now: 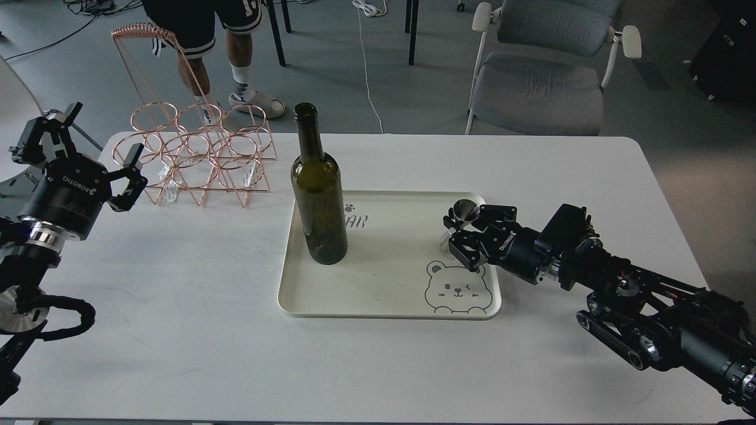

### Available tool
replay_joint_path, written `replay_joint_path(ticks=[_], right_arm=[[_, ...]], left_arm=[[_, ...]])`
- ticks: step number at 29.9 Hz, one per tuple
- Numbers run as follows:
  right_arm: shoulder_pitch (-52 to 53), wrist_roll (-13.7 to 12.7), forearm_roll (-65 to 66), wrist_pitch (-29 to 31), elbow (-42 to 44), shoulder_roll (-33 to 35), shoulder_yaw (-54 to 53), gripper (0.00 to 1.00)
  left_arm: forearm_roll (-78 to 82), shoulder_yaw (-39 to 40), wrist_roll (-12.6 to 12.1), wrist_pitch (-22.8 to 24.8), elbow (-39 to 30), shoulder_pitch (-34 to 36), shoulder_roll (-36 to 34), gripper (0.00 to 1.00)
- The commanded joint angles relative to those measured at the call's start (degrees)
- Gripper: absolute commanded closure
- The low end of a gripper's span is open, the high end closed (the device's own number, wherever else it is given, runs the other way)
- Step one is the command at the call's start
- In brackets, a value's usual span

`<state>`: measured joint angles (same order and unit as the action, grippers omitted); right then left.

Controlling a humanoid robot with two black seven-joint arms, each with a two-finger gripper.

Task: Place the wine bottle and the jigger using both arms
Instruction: 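Grasp the metal jigger with the right gripper, then lift the jigger off the tray and carry it away from the tray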

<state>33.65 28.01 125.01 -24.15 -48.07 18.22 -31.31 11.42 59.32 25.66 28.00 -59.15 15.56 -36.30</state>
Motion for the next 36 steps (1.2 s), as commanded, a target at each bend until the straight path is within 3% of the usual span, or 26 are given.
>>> replay_joint_path(ticks=[1,14,36], right_arm=[[-0.4,0.0,0.0,0.0,-0.5,0.7,-5.3,0.79],[-7.7,0.0,-7.1,-0.3,-0.3,12.2,-13.2,0.78],[-12.9,0.0,-7.2,-1.9,5.6,13.1,-13.9,0.78]], left_arm=[[0.2,-0.1,-0.1,0.0,0.0,0.0,0.0,0.00],[0.4,-0.2,-0.1,0.0,0.0,0.2,0.1,0.00],[0.5,-0.3,-0.1,0.0,0.0,0.4,0.0,0.00]])
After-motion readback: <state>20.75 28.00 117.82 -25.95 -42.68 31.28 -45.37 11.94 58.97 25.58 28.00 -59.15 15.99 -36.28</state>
